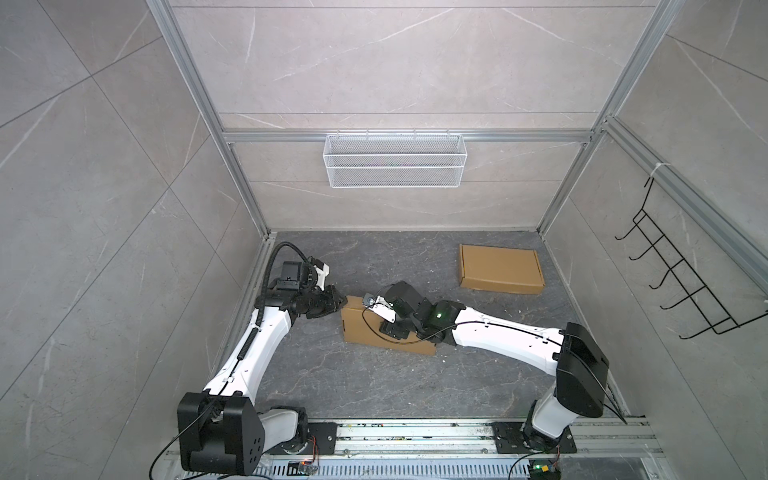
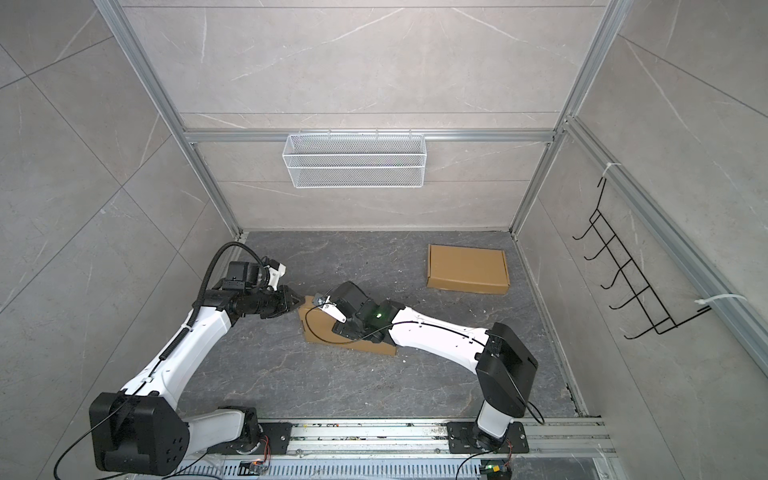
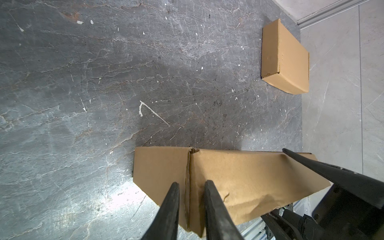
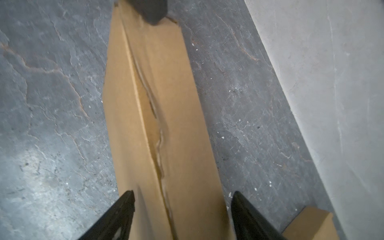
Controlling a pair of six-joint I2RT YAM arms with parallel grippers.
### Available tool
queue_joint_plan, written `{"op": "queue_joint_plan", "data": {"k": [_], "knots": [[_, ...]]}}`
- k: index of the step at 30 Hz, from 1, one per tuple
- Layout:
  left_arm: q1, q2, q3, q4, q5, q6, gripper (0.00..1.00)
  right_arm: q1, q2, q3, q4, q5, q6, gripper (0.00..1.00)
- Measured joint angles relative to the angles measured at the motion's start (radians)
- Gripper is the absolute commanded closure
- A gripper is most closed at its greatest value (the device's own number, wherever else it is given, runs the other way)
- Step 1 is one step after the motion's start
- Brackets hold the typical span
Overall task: Fold the paper box
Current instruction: 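Lift the right gripper off the box and swing it to the box's far end, then grip the box's far end with the right gripper while the left gripper holds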
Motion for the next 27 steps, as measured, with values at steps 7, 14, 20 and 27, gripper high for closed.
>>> {"op": "queue_joint_plan", "data": {"k": [7, 14, 20, 27], "knots": [[0.0, -0.001, 0.0, 0.002, 0.001, 0.0, 0.75, -0.157, -0.113, 0.056, -0.138, -0.061, 0.337, 0.28], [0.0, -0.011, -0.008, -0.002, 0.002, 0.0, 0.75, -0.346, -0.23, 0.011, -0.311, -0.197, 0.672, 0.29], [0.0, -0.011, -0.011, 0.002, 0.014, 0.0, 0.75, -0.514, -0.256, -0.005, -0.361, -0.41, 0.818, 0.34], [0.0, -0.013, -0.017, 0.012, 0.018, 0.0, 0.75, -0.642, -0.171, 0.056, -0.381, -0.595, 0.847, 0.44]]}}
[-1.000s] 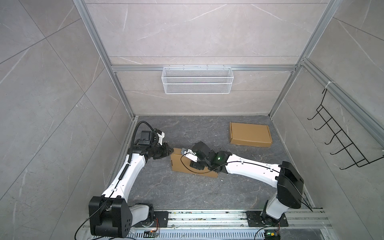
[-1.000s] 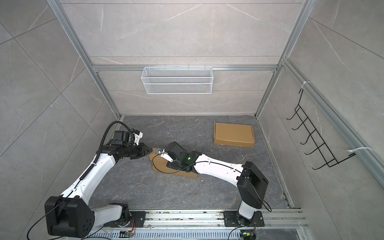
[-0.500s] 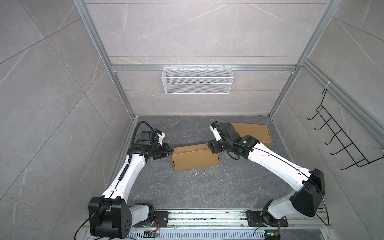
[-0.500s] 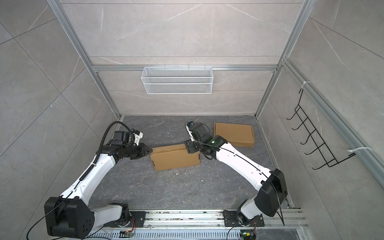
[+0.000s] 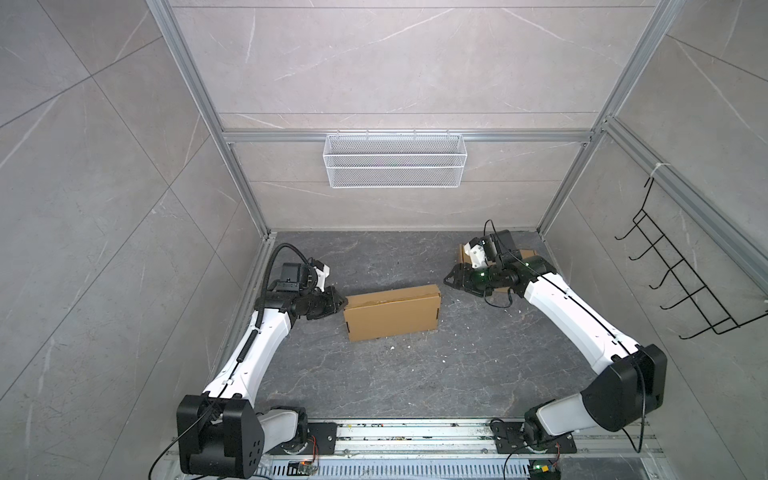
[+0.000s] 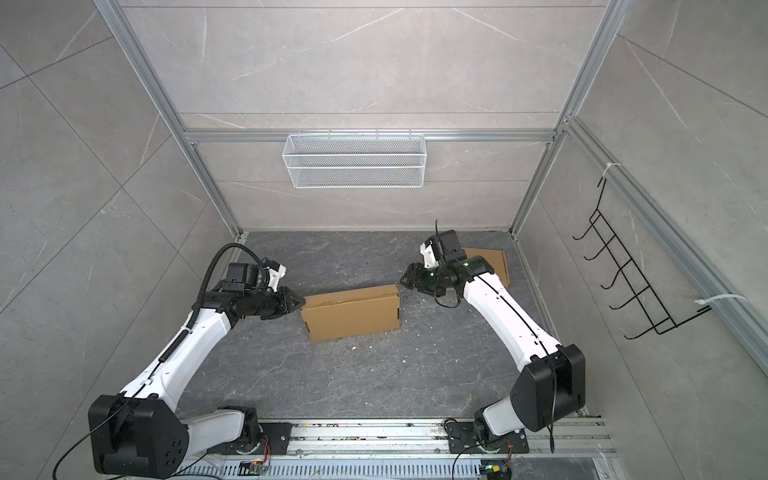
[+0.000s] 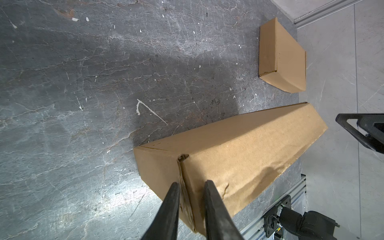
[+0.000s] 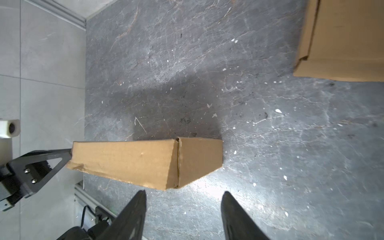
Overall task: Fold the paper box
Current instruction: 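Grip the box's far end with the right gripper while the left gripper holds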
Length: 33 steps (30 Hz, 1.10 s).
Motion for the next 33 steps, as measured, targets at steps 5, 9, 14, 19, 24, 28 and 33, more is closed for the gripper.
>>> {"op": "queue_joint_plan", "data": {"k": [5, 9, 14, 19, 24, 28, 33], "knots": [[0.0, -0.006, -0.007, 0.0, 0.001, 0.0, 0.75, -0.003, 0.061, 0.019, -0.011, -0.06, -0.013, 0.47], [0.0, -0.009, -0.009, 0.0, 0.001, 0.0, 0.75, -0.003, 0.094, 0.034, -0.011, -0.091, -0.027, 0.51], [0.0, -0.009, -0.009, 0.0, 0.001, 0.0, 0.75, -0.003, 0.122, 0.051, -0.01, -0.109, -0.037, 0.56], [0.0, -0.009, -0.009, 0.0, 0.001, 0.0, 0.76, -0.003, 0.14, 0.051, -0.01, -0.117, -0.051, 0.61], [0.0, -0.015, -0.018, 0.006, 0.004, 0.0, 0.76, -0.003, 0.149, 0.041, -0.01, -0.115, -0.071, 0.7], [0.0, -0.026, -0.038, 0.022, 0.01, 0.0, 0.78, -0.002, 0.151, 0.03, -0.006, -0.109, -0.097, 0.75], [0.0, -0.042, -0.066, 0.066, 0.013, 0.0, 0.8, -0.002, 0.151, 0.014, 0.021, -0.113, -0.109, 0.77]]}}
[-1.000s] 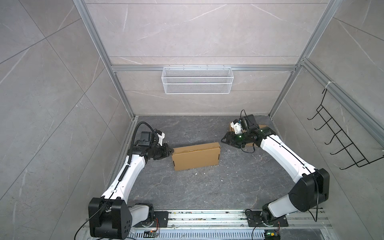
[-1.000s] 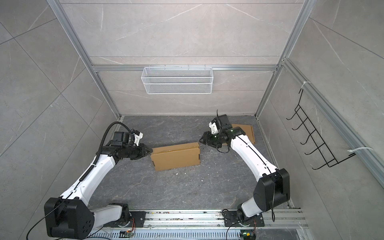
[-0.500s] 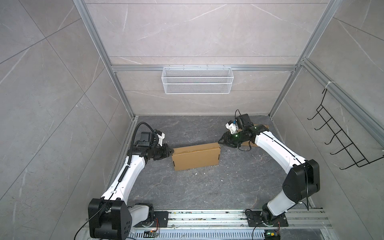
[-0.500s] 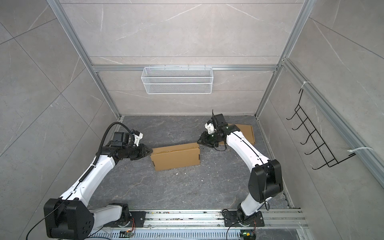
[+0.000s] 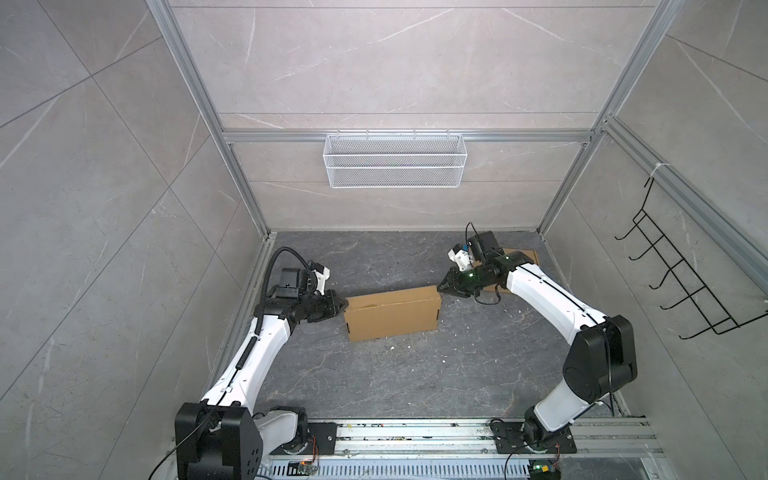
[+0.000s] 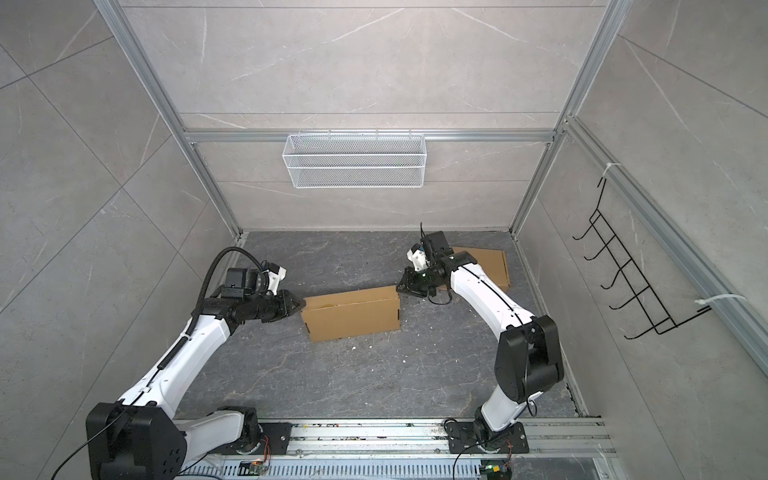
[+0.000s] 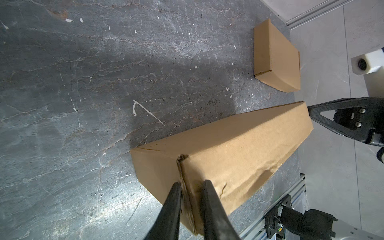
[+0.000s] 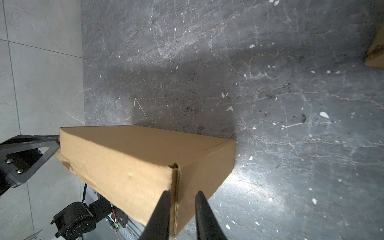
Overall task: Fold the paper box
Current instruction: 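Grip the box's far end with the right gripper while the left gripper holds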
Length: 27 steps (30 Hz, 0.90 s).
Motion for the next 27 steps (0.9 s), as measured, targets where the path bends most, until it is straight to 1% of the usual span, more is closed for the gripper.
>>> {"op": "queue_joint_plan", "data": {"k": [3, 5, 9, 15, 20, 27], "knots": [[0.0, -0.002, -0.009, 0.021, 0.0, 0.0, 0.82, 0.0, 0.0, -0.001, 0.01, 0.0, -0.003, 0.76], [0.0, -0.006, -0.014, 0.032, 0.0, 0.0, 0.83, 0.0, 0.0, -0.001, 0.012, 0.0, -0.007, 0.74], [0.0, -0.018, -0.026, 0.046, 0.0, 0.0, 0.83, -0.002, 0.0, -0.001, 0.012, -0.004, -0.011, 0.64], [0.001, -0.026, -0.032, 0.047, 0.002, 0.0, 0.82, -0.003, 0.002, 0.006, 0.007, -0.046, 0.001, 0.57], [0.001, -0.028, -0.034, 0.046, 0.003, 0.0, 0.81, 0.0, 0.004, 0.013, 0.007, -0.076, 0.002, 0.57], [0.001, -0.039, -0.048, 0.058, 0.003, -0.001, 0.8, 0.001, 0.011, -0.019, 0.015, -0.082, -0.007, 0.64]]}}
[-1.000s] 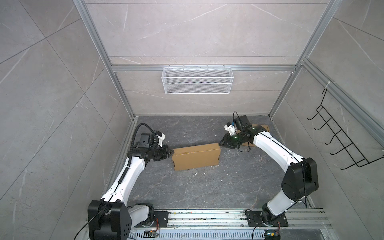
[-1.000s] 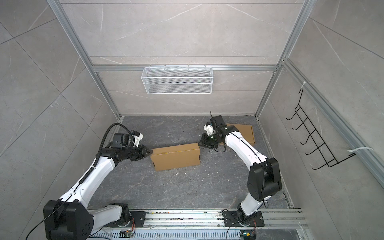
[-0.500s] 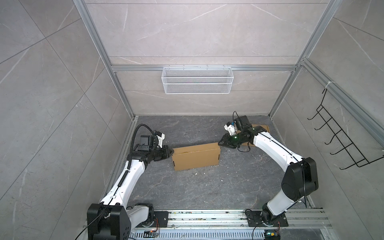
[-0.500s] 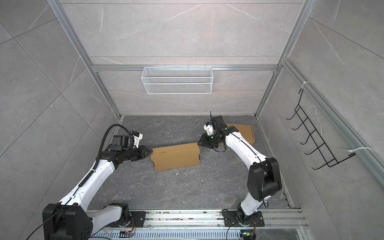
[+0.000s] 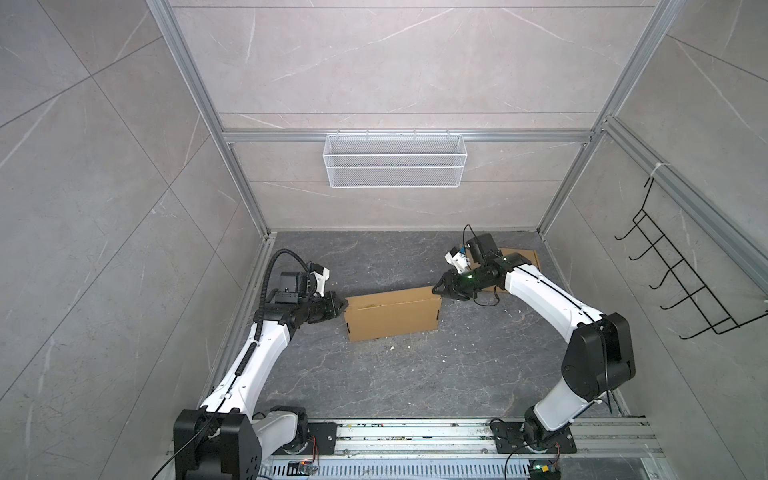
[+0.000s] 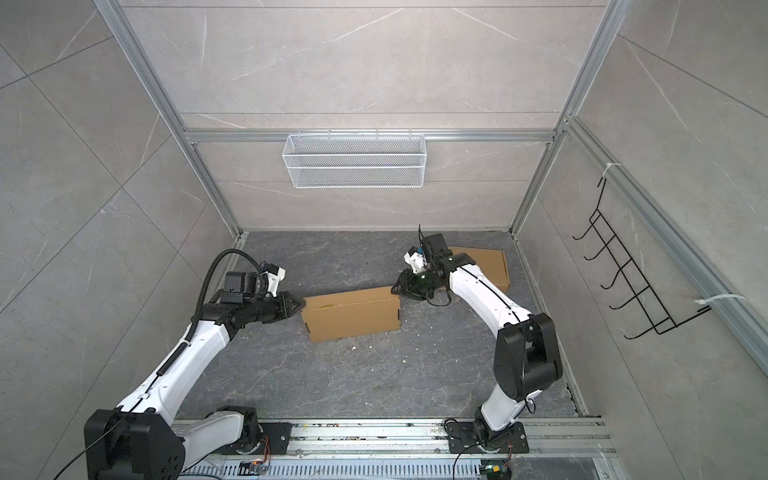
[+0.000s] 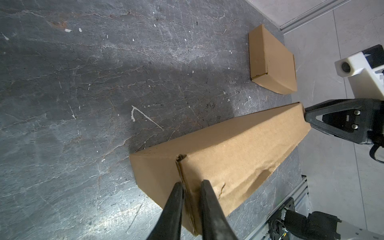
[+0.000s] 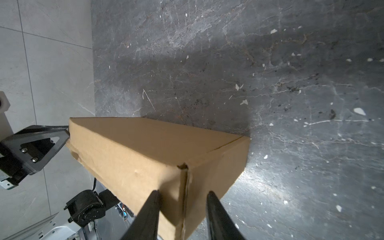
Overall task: Fold the paper box
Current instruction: 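Grip the box's far end with the right gripper while the left gripper holds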
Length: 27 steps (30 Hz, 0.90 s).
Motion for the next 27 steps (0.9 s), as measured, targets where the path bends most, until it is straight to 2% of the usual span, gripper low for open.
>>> {"op": "queue_joint_plan", "data": {"k": [6, 8, 20, 27], "knots": [[0.001, -0.008, 0.0, -0.018, -0.017, -0.011, 0.67, 0.001, 0.0, 0.0, 0.003, 0.0, -0.011, 0.65], [0.001, -0.013, 0.006, -0.039, -0.018, -0.019, 0.66, 0.001, 0.0, -0.001, 0.006, 0.0, -0.012, 0.65], [0.001, -0.047, 0.055, -0.101, -0.007, -0.072, 0.66, 0.001, 0.002, -0.002, 0.022, 0.0, -0.012, 0.66], [0.001, -0.082, -0.01, -0.106, 0.01, -0.079, 0.74, 0.001, 0.006, 0.001, 0.022, -0.001, -0.012, 0.67]]}}
